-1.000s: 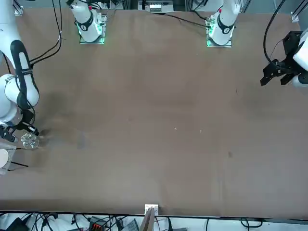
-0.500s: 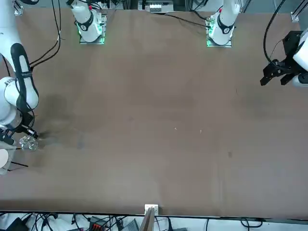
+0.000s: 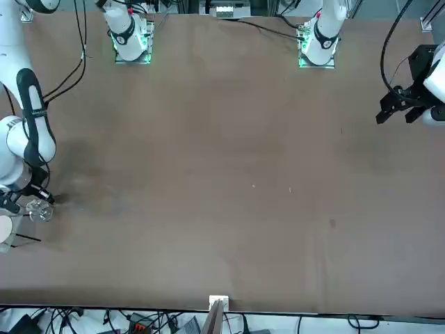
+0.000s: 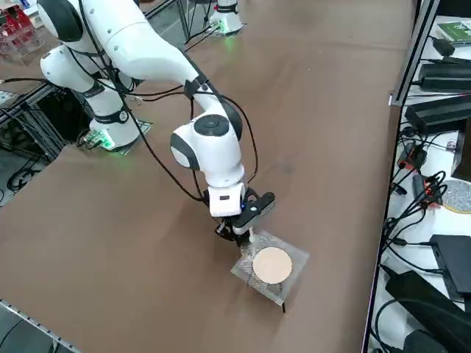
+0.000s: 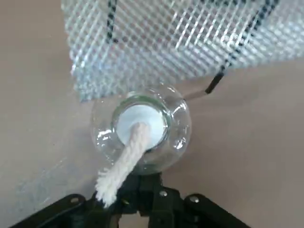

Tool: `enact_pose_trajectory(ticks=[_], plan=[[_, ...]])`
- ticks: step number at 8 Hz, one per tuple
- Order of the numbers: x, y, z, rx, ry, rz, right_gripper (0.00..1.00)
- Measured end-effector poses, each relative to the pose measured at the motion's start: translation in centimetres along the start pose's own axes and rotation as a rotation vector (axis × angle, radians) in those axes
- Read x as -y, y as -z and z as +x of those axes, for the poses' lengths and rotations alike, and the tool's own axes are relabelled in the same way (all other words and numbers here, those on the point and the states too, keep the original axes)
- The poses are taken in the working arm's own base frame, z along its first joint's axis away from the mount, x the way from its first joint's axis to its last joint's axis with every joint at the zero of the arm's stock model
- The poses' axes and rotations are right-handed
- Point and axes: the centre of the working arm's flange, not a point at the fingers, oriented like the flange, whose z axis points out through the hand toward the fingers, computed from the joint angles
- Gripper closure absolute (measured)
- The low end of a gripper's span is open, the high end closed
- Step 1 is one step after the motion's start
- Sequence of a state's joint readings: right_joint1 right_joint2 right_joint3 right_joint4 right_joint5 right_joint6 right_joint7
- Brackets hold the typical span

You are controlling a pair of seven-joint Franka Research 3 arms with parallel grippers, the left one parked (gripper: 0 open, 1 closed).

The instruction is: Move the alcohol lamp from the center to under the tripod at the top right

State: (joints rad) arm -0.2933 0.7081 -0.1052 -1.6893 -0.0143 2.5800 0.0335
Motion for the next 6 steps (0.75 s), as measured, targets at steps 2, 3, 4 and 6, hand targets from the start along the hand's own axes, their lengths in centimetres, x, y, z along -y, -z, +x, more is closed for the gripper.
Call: enact_pose_trajectory(ticks=[2,3,4,6], plan=[[-0.5,-0.2,0.7,-0.012,-0.006,-0.003,0.99],[-0.7,-0.2,1.0,-0.017,-0.009,-0.004,0.99],[-0.7,-0.4,1.2,-0.019,-0.009,-0.004,0.99],[-0.5,-1.0,1.7,-0.043,-0.012,-0.004,0.99]])
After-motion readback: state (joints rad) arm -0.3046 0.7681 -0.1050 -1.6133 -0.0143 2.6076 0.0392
